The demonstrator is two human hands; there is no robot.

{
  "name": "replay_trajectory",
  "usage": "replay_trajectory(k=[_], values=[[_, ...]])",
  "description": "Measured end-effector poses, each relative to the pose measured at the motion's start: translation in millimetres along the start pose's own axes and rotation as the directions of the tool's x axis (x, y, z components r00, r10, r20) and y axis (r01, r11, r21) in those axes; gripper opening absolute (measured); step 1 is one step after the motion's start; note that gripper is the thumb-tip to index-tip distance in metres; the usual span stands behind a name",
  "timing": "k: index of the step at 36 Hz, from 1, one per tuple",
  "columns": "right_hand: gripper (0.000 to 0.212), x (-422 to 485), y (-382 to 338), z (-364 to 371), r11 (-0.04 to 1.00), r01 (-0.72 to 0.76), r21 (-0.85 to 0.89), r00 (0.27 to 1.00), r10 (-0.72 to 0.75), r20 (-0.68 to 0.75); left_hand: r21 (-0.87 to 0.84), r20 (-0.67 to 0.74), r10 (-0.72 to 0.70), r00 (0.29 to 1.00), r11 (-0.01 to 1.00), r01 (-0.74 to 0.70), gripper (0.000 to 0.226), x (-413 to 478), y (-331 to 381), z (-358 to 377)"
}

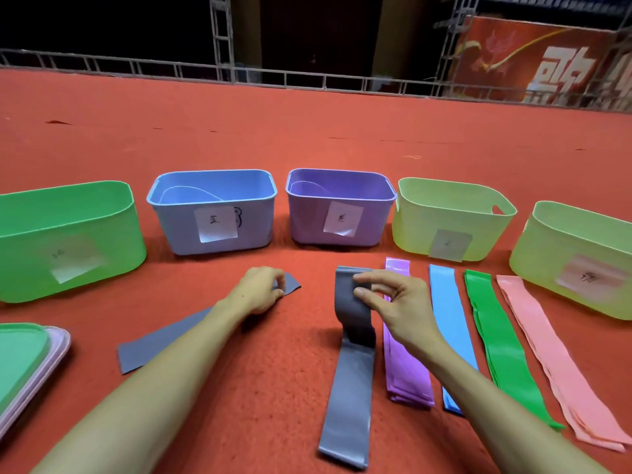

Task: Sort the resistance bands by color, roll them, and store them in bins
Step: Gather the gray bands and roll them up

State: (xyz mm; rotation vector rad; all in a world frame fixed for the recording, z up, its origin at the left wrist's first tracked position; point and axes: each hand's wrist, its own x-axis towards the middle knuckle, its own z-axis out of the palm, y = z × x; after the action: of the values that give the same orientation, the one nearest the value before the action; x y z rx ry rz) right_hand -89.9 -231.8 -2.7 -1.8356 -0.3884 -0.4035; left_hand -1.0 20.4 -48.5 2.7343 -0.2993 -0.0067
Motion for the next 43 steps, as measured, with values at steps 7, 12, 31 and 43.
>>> replay_trajectory(k=[7, 12, 31, 43], values=[[0.035, -1, -3, 1, 0.998, 0.021, 0.051, 1.000, -0.022, 0.008, -0.081, -0.101, 0.014, 0.995, 0.996, -0.023, 0.014, -5, 2, -8], [0.030, -4, -19, -4, 0.997, 0.048, 0.057, 0.999, -0.048, -0.001, -0.137, -0.178, 0.099, 0.979, 0.983, -0.124, 0.027, -21, 11, -29], [0.029, -32, -113, -16, 0.958, 0.056, 0.281, 0.998, -0.064, 0.021, -0.670, -0.494, -0.054, 0.868, 0.660, -0.340, 0.048, -138, 118, -77], [0.028, -44, -136, -33, 0.950, 0.080, 0.301, 0.997, -0.079, -0.014, -0.752, -0.523, -0.030, 0.852, 0.487, -0.445, 0.038, -164, 163, -84]])
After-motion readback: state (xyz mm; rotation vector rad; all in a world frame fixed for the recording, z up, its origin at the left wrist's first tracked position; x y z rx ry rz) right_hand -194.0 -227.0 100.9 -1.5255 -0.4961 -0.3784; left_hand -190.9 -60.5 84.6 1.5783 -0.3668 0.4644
